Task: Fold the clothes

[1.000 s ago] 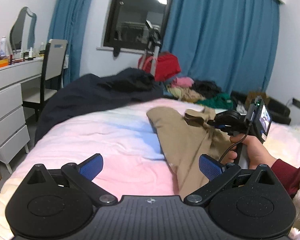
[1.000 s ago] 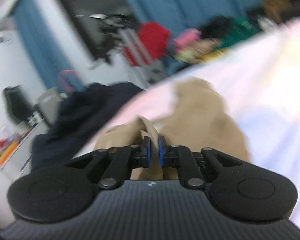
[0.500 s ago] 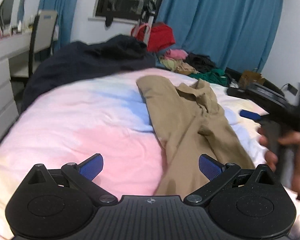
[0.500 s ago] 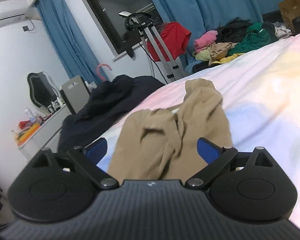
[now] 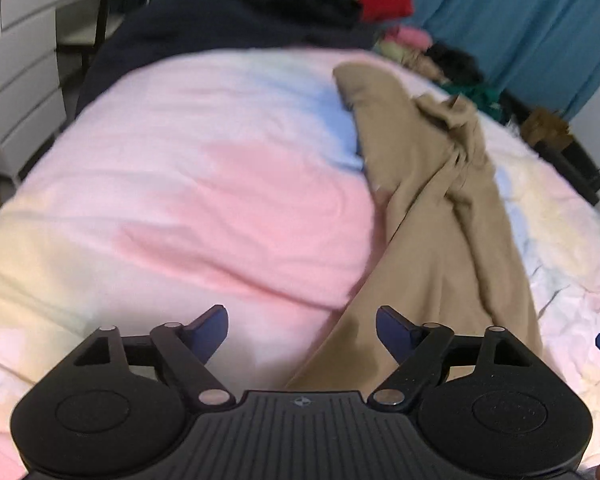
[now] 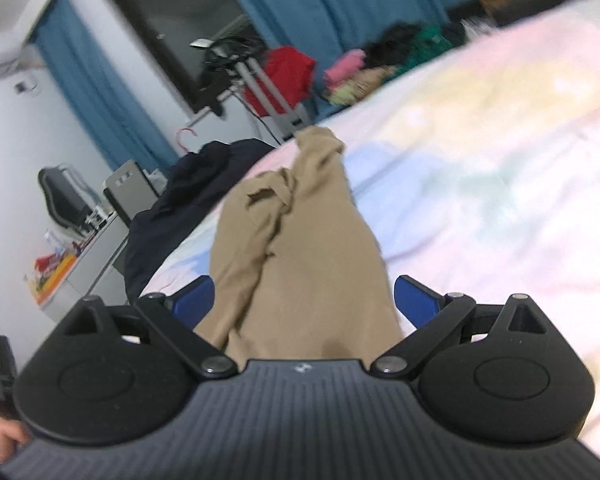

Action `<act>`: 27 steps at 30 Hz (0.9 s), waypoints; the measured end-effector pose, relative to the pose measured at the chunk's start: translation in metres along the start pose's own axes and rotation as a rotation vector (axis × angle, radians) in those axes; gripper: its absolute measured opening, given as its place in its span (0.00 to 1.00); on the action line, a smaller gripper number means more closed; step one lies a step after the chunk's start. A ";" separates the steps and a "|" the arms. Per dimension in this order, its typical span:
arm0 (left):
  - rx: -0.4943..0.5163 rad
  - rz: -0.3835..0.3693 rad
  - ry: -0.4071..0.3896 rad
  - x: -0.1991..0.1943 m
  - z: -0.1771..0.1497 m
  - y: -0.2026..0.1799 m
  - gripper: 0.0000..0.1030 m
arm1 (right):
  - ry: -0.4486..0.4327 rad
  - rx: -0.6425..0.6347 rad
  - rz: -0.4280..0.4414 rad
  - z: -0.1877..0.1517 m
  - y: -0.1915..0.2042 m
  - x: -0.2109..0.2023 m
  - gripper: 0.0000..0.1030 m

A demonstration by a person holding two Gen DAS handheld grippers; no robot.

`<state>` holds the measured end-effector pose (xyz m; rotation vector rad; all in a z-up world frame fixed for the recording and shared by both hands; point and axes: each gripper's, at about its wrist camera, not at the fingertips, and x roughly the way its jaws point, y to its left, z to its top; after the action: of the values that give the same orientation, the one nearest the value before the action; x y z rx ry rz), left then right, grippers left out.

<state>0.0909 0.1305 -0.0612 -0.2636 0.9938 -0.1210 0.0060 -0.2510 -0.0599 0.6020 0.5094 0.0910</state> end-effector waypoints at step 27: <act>0.335 0.266 0.258 -0.020 -0.050 -0.040 0.01 | 0.083 0.129 0.163 0.006 -0.016 0.002 0.95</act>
<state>0.0392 0.0877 -0.0601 0.1964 1.2359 -0.0777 0.0098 -0.2669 -0.0661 0.7681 0.5490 0.2397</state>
